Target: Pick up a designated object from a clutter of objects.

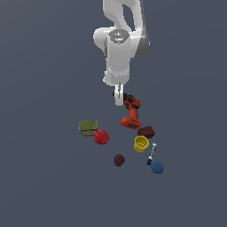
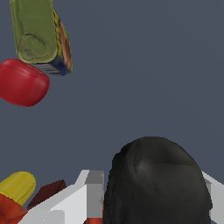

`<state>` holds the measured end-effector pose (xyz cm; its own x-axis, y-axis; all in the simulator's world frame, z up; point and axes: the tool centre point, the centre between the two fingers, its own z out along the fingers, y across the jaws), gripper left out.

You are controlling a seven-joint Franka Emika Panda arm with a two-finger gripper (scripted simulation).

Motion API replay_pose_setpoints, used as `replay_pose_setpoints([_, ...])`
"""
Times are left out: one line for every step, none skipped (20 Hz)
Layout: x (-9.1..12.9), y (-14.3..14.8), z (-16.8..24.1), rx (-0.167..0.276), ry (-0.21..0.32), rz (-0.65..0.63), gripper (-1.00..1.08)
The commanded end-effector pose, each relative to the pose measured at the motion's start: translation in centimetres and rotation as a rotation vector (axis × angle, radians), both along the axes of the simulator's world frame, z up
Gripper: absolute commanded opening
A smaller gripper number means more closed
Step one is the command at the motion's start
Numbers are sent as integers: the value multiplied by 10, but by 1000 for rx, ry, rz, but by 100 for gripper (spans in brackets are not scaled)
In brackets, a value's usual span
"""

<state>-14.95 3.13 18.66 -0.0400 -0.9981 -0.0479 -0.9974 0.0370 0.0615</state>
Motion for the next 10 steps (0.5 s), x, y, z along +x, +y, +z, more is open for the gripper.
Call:
replay_pose_setpoints([-3, 8, 23, -1, -7, 0, -100])
replay_pose_setpoints([-5, 12, 32, -1, -7, 0, -100])
replay_pose_setpoints([-7, 15, 40, -1, -7, 0, -100])
replay_pose_setpoints([-8, 18, 48, -1, -7, 0, -100])
replay_pose_setpoints([-10, 22, 56, -1, -7, 0, -100])
replay_pose_setpoints([-12, 25, 65, -1, -7, 0, -100])
replay_pose_setpoints([-14, 28, 73, -1, -7, 0, -100])
replay_pose_setpoints([-16, 32, 81, -1, -7, 0, -100])
replay_pose_setpoints([-17, 35, 90, -1, -7, 0, -100])
replay_pose_setpoints([-19, 39, 98, 0, -7, 0, -100])
